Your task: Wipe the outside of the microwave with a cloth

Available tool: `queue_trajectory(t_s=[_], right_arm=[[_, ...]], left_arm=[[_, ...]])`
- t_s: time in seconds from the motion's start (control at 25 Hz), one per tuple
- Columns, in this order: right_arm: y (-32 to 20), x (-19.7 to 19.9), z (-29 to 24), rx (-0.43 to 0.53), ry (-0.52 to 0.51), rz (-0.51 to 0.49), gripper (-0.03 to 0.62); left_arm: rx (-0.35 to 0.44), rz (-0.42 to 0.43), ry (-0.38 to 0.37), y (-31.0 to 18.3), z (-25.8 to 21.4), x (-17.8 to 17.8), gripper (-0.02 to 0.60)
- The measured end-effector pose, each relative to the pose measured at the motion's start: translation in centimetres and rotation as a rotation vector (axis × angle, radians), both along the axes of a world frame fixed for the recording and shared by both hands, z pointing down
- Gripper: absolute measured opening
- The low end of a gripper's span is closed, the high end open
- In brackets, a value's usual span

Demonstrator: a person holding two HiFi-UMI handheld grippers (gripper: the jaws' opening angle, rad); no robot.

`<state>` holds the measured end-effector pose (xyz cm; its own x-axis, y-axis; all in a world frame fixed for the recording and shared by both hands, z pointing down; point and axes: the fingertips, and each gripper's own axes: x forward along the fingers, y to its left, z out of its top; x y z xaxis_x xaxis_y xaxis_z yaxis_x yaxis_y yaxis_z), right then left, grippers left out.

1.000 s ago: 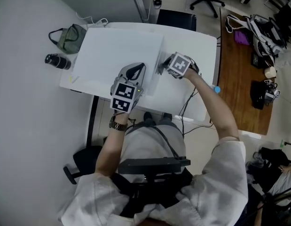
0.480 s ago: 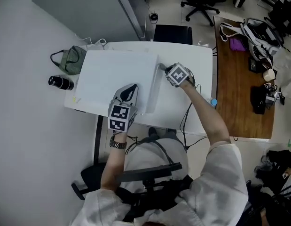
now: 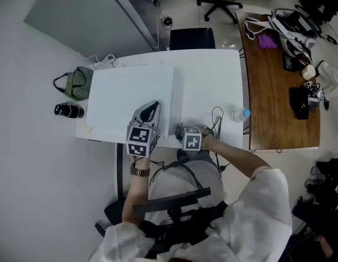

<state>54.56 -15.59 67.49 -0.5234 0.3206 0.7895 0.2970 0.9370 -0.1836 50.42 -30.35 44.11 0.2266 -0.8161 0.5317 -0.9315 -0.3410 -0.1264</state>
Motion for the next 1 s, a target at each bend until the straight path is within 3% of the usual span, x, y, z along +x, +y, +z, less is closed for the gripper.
queue_trajectory(t_s=[0.16, 0.28, 0.64, 0.72, 0.84, 1.0], right_arm=[[5.7, 1.0, 1.1, -0.121, 0.010, -0.137, 0.006], [3.5, 1.9, 2.3, -0.119, 0.078, -0.057, 0.006], [-19.0, 1.4, 3.7, 0.073, 0.080, 0.452, 0.005], [-23.1, 1.2, 3.9, 0.040, 0.064, 0.566, 0.005], [-27.6, 0.9, 3.9, -0.107, 0.018, 0.731, 0.005], [-33.3, 0.5, 2.7, -0.140, -0.110, 0.968, 0.005]], left_arm=[[-0.008, 0.006, 0.009, 0.1, 0.2, 0.1, 0.025], [0.000, 0.007, 0.010, 0.3, 0.1, 0.0, 0.025], [-0.009, -0.025, 0.020, 1.1, 0.2, -0.8, 0.025], [-0.009, -0.031, 0.019, 1.1, 0.2, -0.8, 0.025], [-0.032, -0.037, 0.029, 0.9, 0.1, -0.5, 0.025], [-0.052, -0.046, 0.054, 1.1, -0.1, -0.2, 0.025]])
